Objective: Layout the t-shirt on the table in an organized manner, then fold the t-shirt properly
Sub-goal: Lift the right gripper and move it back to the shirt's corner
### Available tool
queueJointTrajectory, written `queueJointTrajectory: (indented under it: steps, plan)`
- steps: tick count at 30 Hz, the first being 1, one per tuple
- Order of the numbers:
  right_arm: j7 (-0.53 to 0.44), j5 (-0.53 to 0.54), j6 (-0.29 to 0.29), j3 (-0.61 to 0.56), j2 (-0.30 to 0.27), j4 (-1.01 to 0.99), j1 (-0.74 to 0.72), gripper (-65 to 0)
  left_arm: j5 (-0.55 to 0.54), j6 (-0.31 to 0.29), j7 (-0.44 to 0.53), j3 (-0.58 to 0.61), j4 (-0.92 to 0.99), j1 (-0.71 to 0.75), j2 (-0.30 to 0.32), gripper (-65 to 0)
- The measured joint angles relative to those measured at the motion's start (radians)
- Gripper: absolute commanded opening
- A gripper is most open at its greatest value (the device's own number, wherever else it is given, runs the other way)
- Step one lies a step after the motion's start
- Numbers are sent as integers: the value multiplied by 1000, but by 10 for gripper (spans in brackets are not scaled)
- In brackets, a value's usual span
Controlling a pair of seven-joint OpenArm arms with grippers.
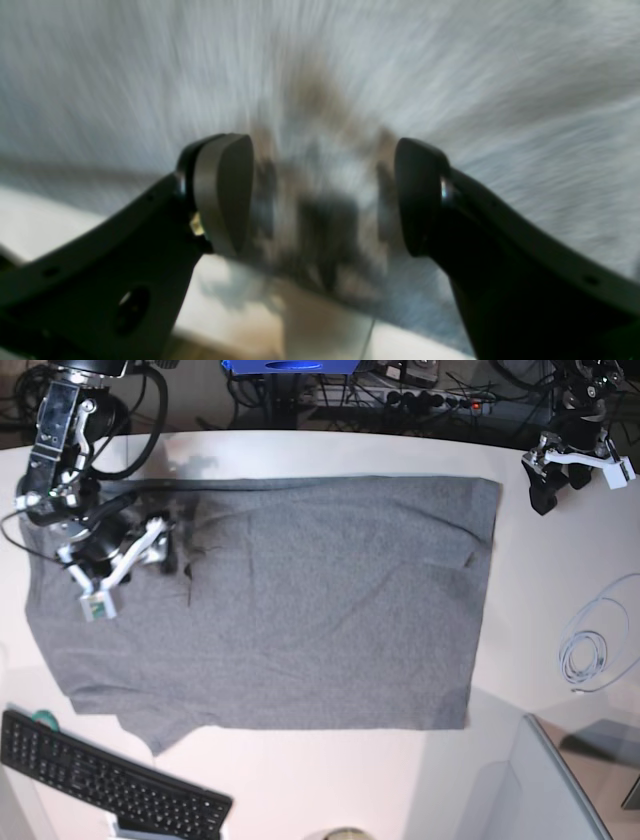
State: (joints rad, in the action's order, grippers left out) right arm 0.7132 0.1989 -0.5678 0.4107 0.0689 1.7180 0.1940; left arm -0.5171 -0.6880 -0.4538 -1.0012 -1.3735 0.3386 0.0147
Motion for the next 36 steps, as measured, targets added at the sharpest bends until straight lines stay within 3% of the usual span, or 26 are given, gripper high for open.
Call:
queueJointTrajectory:
  steps: [4,7,20,36]
  plan:
    - [-19,94,-2,101,14,68,-2,-239,-7,-1,-8,-2,-55,-3,-5,-48]
    - [37,150,-1,134,10,68,28,-239,-3,-1,-101,-5,-93,-2,-5,-48]
    - [51,165,-1,227,-2,64,51,-239,-7,-1,-113,-144,-111,-5,-14,-48]
    - [57,165,-1,224,-11,62,51,-239,-7,-1,-112,-147,-113,3,-12,-48]
